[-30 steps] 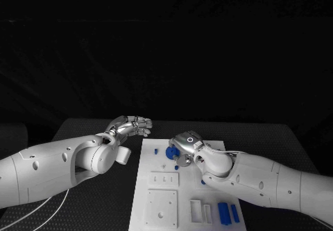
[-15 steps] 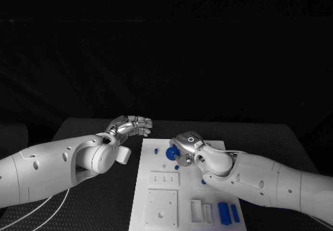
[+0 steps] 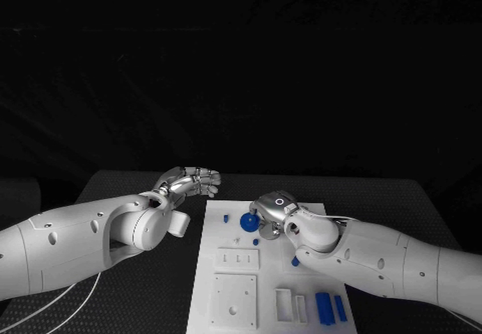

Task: Assemble the parts on the task board

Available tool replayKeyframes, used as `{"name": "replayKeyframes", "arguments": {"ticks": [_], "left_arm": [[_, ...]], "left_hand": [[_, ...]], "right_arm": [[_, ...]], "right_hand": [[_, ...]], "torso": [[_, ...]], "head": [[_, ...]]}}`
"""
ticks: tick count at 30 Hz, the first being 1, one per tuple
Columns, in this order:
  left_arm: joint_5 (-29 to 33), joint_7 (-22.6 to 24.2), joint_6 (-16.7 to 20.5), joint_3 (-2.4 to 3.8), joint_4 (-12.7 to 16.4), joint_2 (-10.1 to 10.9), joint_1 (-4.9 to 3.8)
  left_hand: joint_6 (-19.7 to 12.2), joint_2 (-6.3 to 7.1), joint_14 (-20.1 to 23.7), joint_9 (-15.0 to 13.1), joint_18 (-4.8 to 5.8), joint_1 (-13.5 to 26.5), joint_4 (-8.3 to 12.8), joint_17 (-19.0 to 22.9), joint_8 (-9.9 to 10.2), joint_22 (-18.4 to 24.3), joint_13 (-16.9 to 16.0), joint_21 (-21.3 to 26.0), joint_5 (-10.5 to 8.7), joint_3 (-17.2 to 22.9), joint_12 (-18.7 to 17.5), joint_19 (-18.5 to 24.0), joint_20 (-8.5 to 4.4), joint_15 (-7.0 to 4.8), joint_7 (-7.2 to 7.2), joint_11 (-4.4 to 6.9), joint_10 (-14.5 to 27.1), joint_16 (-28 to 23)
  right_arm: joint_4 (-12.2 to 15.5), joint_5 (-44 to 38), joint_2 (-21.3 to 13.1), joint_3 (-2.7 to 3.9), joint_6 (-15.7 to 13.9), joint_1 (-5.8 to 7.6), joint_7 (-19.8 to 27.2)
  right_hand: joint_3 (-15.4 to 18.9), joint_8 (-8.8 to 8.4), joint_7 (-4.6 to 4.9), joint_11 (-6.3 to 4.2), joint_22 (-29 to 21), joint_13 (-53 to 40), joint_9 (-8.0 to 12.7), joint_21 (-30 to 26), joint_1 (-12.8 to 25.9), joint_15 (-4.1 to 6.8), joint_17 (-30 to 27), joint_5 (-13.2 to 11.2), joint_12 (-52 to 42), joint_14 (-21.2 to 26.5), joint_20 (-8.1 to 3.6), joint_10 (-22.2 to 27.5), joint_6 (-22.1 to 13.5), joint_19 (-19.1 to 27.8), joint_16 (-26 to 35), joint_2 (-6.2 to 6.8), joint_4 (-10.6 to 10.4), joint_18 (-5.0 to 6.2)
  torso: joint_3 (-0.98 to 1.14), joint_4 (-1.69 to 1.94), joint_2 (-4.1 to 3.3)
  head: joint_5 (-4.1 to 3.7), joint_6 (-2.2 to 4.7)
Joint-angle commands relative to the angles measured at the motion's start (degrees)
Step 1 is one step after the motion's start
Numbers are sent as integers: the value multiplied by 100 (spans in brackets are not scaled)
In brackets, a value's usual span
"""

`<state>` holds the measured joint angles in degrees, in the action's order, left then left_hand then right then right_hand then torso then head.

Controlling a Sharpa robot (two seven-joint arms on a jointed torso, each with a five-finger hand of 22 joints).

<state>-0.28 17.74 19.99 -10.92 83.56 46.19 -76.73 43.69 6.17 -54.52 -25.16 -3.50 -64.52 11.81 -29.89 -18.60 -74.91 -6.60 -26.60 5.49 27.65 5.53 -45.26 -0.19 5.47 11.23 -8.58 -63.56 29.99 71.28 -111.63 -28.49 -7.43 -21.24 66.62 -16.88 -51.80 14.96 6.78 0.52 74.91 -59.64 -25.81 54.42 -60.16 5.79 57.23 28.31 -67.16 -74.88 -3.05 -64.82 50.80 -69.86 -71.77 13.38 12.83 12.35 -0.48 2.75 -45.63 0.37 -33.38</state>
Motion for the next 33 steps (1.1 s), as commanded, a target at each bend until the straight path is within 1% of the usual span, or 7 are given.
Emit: {"name": "replayKeyframes", "arguments": {"ticks": [1,9,16,20,26,29,33], "left_arm": [[-13,47,-36,5,-1,-11,-12],[-13,56,-39,5,-36,1,-12],[-13,76,-53,5,-108,4,-12],[-12,81,-88,4,-172,-5,-12],[-21,85,-178,3,-329,-41,-10],[-41,97,-230,3,-391,-52,-9],[-135,123,-330,2,-470,-83,-5]], "left_hand": [[-14,-3,12,-8,-74,49,19,-9,37,-110,0,-26,21,3,-29,45,11,19,28,-11,-6,-35],[-15,-4,12,-9,-74,53,19,-10,37,-110,-1,-27,21,5,-32,45,11,19,28,-11,-7,-35],[-14,-3,13,-9,-75,52,23,-10,37,-110,-1,-27,22,7,-33,46,10,19,27,-11,-8,-36],[-11,-3,12,-11,-75,50,27,-11,35,-110,-2,-28,22,10,-33,47,10,19,26,-9,-12,-36],[35,-19,11,-27,-74,68,47,-20,11,-110,-30,-37,18,23,2,53,11,19,9,32,-119,-38],[69,-33,7,-38,-74,80,62,-27,-7,-111,-52,-43,16,29,31,58,11,18,-4,67,-198,-38],[117,-43,3,-53,-74,82,85,-34,-31,-111,-73,-50,14,36,58,60,9,15,-25,97,-268,-37]], "right_arm": [[15,80,-50,-5,113,-8,58],[232,397,-339,2,-500,-4,228],[580,1175,-717,156,-1112,110,714],[725,1833,-942,269,-1006,188,1037],[725,2954,-1387,318,-567,315,1640],[639,3454,-1583,330,-406,324,1956],[476,3872,-1743,331,-249,324,2286]], "right_hand": [[-61,29,-9,-25,94,-9,11,-13,8,8,10,102,30,-22,27,-4,-37,2,35,-70,37,265],[-89,42,-4,-20,92,-10,14,-7,52,5,18,53,27,-31,23,-18,-25,-20,37,-35,46,265],[-22,52,12,-6,82,-11,21,-4,64,-7,31,-355,26,-46,-9,-33,-37,-68,45,121,-43,265],[107,84,52,30,76,-18,13,-15,48,-38,39,-813,23,-50,-29,-25,1,-74,52,201,-135,265],[394,125,114,92,80,-33,6,-34,45,-96,52,-1582,19,-42,-32,19,59,-51,69,227,-217,265],[637,144,100,94,83,-47,1,-48,32,-100,62,-2321,12,-24,-36,68,85,-22,82,197,-215,265],[939,135,114,87,91,-61,7,-64,106,-89,72,-2530,10,10,-22,131,59,27,101,239,-192,265]], "torso": [[3,0,1],[13,-16,2],[24,-29,13],[43,-65,29],[75,-145,76],[86,-191,101],[106,-246,125]], "head": [[-2,5],[2,31],[-12,83],[-10,121],[15,148],[13,150],[21,153]]}}
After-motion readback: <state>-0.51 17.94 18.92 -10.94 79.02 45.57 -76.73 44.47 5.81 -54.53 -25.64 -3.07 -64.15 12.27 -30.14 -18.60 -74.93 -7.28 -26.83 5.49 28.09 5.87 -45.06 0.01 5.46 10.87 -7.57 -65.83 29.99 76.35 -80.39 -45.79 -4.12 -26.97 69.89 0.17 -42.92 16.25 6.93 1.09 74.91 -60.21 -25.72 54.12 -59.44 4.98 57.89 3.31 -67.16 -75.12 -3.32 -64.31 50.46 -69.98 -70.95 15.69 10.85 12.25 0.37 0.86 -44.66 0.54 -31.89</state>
